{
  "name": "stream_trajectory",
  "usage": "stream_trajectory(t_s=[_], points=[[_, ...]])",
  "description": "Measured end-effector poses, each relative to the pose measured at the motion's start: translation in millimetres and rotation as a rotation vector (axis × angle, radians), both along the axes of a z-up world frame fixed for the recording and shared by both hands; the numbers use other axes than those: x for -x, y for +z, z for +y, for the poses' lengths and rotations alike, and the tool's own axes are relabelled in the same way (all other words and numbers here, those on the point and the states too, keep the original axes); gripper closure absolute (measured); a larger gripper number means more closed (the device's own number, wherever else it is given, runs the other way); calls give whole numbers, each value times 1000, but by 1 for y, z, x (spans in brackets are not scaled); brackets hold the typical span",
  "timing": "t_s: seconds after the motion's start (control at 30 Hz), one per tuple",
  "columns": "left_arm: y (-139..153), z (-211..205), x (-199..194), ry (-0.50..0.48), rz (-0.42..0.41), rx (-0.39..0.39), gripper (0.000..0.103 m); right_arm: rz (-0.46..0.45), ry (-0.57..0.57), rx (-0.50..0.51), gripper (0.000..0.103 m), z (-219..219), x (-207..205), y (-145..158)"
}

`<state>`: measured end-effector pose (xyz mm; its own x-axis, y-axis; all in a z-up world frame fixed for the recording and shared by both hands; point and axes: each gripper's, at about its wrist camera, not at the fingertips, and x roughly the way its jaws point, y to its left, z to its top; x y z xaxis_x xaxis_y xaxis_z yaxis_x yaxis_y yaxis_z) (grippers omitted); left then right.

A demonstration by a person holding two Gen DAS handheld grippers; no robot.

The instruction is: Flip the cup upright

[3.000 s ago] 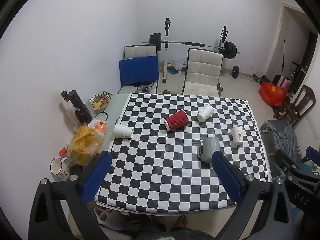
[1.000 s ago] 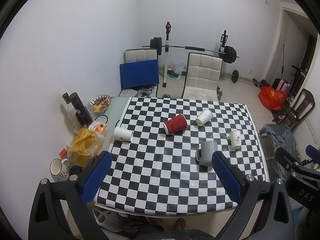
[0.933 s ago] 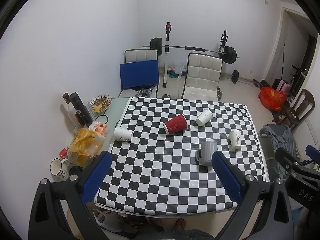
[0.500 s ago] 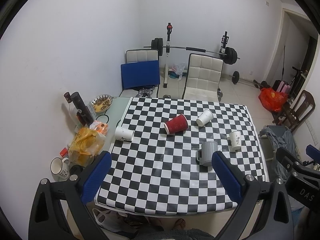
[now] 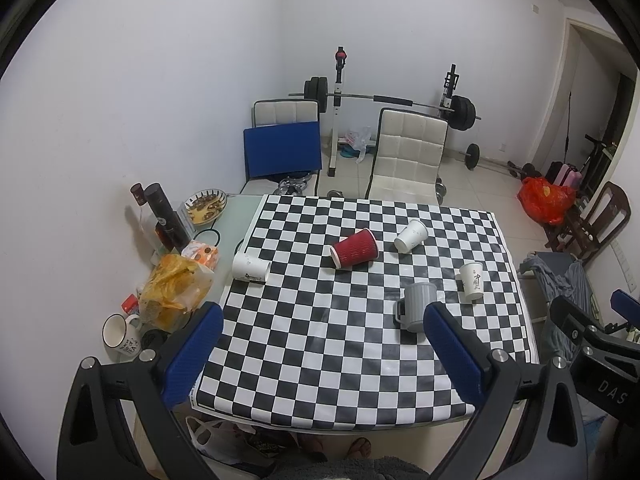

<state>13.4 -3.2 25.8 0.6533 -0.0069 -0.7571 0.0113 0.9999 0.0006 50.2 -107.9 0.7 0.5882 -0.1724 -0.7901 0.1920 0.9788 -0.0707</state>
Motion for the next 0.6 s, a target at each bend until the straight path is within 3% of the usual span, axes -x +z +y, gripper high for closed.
stream_trajectory(t_s=[0.2, 0.33, 0.4, 0.6], points=[[3, -1, 1, 4, 6, 6, 1, 3, -3, -6, 0, -4, 3, -2], [-2, 11, -7, 38, 65, 23, 1, 31, -20, -27, 0, -2, -3, -11], [-15, 18, -18, 68, 111, 29, 1, 57, -28, -29, 0, 6, -27, -21], [-80, 37, -49, 163, 204, -40, 1, 180, -34, -46, 0, 0, -63, -103]])
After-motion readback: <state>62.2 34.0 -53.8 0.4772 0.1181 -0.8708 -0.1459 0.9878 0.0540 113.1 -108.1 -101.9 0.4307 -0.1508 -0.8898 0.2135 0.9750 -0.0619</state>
